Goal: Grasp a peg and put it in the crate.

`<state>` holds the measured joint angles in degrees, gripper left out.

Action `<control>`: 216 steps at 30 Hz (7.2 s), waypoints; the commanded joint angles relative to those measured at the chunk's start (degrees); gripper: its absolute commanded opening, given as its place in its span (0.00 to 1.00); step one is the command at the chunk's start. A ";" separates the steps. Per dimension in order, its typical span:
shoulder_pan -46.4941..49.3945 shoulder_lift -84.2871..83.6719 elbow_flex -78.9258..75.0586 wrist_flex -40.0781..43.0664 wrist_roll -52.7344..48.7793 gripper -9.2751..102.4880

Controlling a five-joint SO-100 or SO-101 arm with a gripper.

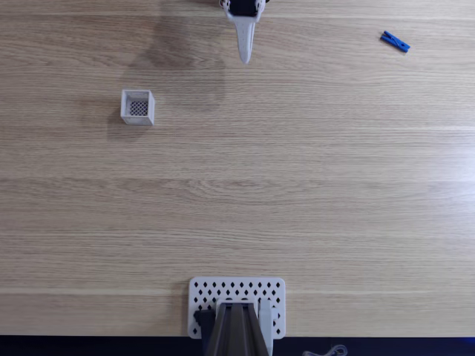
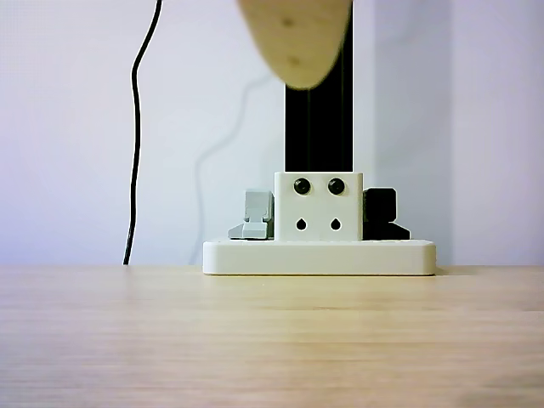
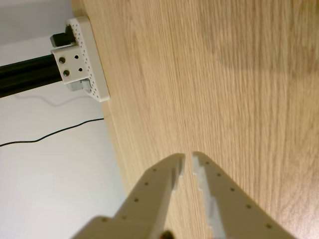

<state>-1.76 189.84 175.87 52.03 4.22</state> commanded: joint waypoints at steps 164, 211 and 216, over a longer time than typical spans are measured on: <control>-15.12 -47.81 -15.56 -71.72 -90.79 0.08; 32.87 -103.62 -33.05 -95.36 -82.79 0.08; 32.96 -105.64 -35.33 -95.36 -82.79 0.08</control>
<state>30.06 83.58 145.63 -41.04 -79.01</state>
